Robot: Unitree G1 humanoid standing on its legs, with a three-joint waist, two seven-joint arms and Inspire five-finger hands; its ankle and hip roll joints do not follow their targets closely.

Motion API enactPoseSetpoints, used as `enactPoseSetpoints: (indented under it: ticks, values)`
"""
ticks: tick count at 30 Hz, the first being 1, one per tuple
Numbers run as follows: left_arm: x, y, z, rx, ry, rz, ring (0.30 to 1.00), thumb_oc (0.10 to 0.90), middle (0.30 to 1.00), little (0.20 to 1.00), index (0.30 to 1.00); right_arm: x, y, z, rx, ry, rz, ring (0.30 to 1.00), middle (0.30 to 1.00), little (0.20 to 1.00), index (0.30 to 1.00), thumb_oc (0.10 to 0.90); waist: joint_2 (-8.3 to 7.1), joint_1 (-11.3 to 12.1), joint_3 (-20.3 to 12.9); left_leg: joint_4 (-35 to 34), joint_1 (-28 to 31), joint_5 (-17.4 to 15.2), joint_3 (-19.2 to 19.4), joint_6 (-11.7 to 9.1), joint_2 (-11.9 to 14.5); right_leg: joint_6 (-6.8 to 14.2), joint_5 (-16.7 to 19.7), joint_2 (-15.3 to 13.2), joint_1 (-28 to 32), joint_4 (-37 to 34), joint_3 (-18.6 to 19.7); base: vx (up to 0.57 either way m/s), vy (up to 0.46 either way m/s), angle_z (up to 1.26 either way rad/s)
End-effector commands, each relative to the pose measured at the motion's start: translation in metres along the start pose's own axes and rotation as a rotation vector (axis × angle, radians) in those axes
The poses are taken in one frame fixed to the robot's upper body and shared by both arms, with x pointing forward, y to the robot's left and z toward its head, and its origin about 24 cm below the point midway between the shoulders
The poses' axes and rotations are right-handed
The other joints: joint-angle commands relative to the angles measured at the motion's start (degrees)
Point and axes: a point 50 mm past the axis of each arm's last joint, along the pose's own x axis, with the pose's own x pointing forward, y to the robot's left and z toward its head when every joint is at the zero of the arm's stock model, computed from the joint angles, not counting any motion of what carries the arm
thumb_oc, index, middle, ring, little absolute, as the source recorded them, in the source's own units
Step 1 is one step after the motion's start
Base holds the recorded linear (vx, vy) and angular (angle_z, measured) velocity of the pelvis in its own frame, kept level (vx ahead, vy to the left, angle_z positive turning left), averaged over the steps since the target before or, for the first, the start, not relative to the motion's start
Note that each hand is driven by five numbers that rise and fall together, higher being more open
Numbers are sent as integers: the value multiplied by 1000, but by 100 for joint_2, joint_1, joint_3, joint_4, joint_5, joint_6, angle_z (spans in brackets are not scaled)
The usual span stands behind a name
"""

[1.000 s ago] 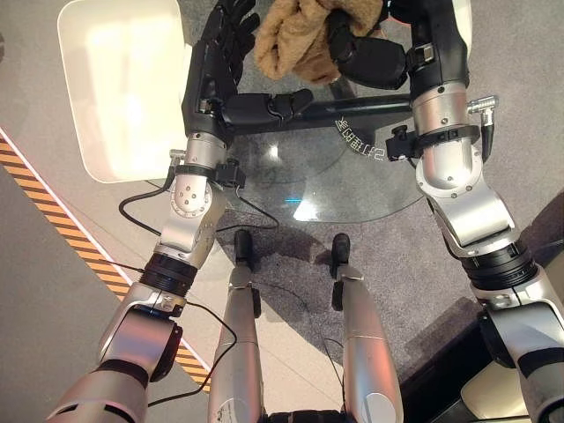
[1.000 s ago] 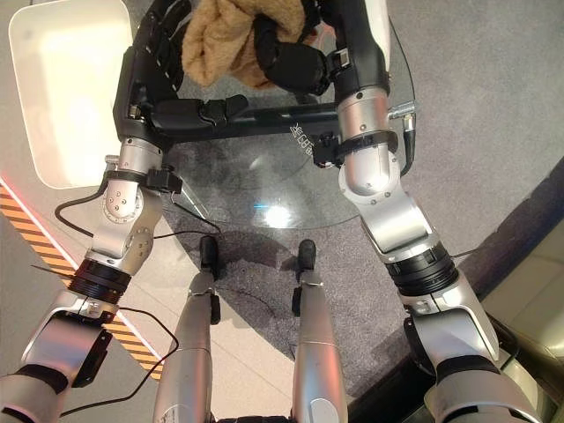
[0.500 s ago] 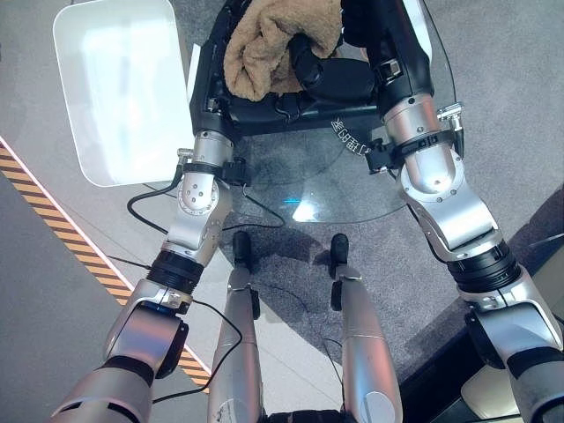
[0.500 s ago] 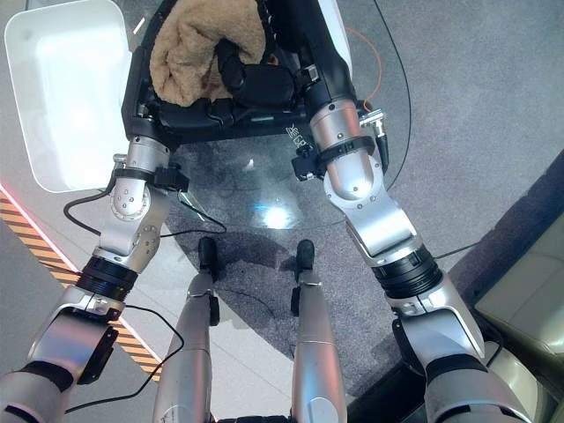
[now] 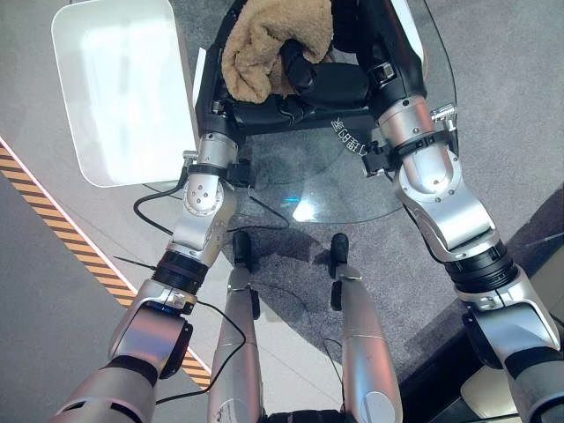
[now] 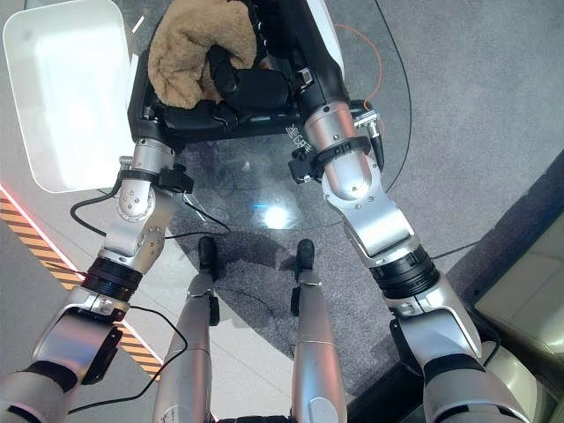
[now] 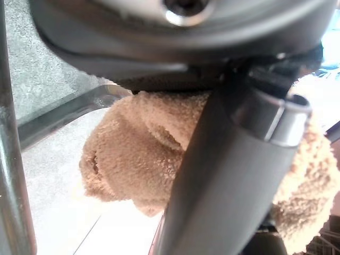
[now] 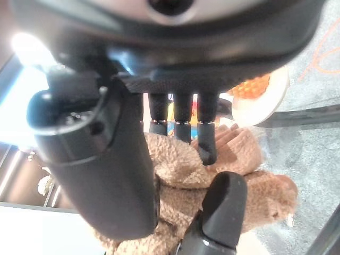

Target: Wipe the table with a cloth and put it in the basket.

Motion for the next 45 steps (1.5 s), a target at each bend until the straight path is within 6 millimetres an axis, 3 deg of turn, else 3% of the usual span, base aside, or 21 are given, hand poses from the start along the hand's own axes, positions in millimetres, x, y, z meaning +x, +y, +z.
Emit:
enactPoseSetpoints:
  ticks: [1, 8, 9, 10, 11, 12, 13, 15, 34, 45]
  values:
    - [32, -27, 50, -5, -229, -116, 900, 800, 900, 900, 900, 4, -1, 113, 163, -547, 21, 300, 300, 200, 300, 100, -254, 35, -335, -110, 265, -295, 432, 438, -490, -451, -111, 850, 433, -513, -185, 0, 0, 0]
    - [32, -23, 46, 17, -215, -97, 900, 800, 900, 900, 900, 4, 0, 115, 180, -547, 31, 300, 300, 200, 300, 100, -269, 43, -349, -90, 254, -303, 419, 435, -480, -461, -114, 851, 427, -503, -183, 0, 0, 0]
    - [32, -22, 46, 19, -213, -94, 806, 690, 806, 790, 806, 4, -1, 115, 181, -547, 33, 300, 300, 200, 300, 100, -277, 45, -353, -84, 251, -307, 418, 436, -479, -463, -116, 853, 425, -499, -183, 0, 0, 0]
    - [32, -21, 46, 21, -212, -94, 761, 638, 761, 738, 761, 4, -1, 115, 183, -547, 33, 300, 300, 200, 300, 100, -282, 46, -353, -79, 248, -309, 420, 436, -480, -464, -115, 854, 426, -500, -182, 0, 0, 0]
    - [32, -21, 45, 21, -212, -91, 580, 427, 580, 527, 580, 4, -2, 116, 185, -548, 33, 300, 300, 200, 300, 100, -286, 44, -353, -77, 244, -308, 426, 435, -475, -466, -114, 855, 423, -500, -184, 0, 0, 0]
    - [32, -20, 45, 22, -209, -92, 542, 383, 542, 483, 542, 4, -3, 116, 187, -548, 33, 300, 300, 200, 300, 100, -291, 40, -354, -80, 247, -308, 424, 434, -470, -468, -112, 857, 423, -498, -184, 0, 0, 0]
    - [32, -20, 45, 13, -206, -93, 439, 262, 439, 362, 439, 4, -4, 116, 190, -548, 34, 300, 300, 200, 300, 100, -296, 37, -355, -79, 243, -306, 423, 431, -467, -467, -108, 858, 418, -496, -181, 0, 0, 0]
    - [32, -20, 45, 9, -208, -99, 300, 100, 300, 200, 300, 4, -6, 116, 193, -549, 34, 300, 300, 200, 300, 100, -306, 32, -356, -65, 231, -311, 420, 428, -463, -465, -105, 855, 409, -490, -181, 0, 0, 0]
    - [31, -19, 44, -16, -206, -133, 300, 100, 300, 200, 300, 3, -15, 114, 204, -556, 30, 300, 300, 200, 300, 100, -351, 0, -369, -61, 240, -342, 424, 434, -444, -463, -87, 860, 410, -499, -155, 0, 0, 0]
    - [28, -27, 24, -313, -59, -254, 300, 100, 300, 200, 300, 5, -12, 118, 199, -561, 42, 300, 300, 200, 300, 100, -327, -43, -360, -92, 266, -335, 461, 430, -433, -455, -69, 834, 426, -533, -157, 0, 0, 0]
